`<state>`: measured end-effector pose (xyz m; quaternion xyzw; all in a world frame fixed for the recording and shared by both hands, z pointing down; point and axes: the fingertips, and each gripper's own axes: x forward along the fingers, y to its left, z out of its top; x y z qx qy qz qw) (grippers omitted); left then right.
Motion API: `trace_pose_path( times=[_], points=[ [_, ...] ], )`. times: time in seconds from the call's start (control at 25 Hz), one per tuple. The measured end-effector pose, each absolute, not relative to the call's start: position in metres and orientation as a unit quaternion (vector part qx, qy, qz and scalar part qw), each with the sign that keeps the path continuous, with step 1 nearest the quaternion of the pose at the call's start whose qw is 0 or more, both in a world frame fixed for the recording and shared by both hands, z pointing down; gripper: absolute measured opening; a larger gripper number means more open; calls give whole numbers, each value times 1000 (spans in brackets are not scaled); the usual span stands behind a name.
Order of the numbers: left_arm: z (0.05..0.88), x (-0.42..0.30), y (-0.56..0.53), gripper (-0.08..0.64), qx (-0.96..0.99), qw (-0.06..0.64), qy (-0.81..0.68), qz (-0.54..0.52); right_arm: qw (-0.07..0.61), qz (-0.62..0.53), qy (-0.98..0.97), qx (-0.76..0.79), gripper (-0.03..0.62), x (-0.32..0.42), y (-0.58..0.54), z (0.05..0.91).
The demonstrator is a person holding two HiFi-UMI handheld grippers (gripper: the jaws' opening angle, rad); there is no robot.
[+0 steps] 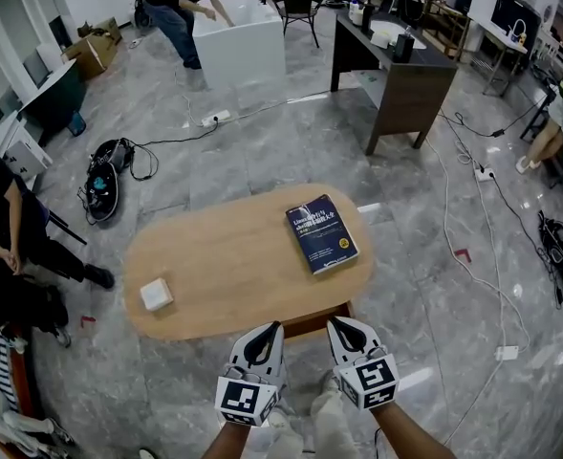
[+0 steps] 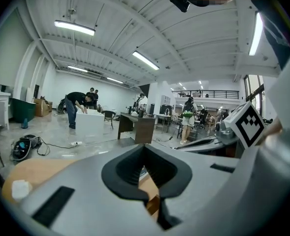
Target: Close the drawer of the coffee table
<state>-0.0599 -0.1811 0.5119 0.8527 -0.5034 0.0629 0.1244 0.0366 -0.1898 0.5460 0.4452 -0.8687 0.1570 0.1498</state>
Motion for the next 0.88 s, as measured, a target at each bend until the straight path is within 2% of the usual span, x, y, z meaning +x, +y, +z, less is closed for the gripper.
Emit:
trace_pose_path(
  times=[0.88],
  points=[
    [592, -66, -183, -2, 847, 155, -499, 94, 151, 206, -852, 458, 12, 39, -196, 633]
  ],
)
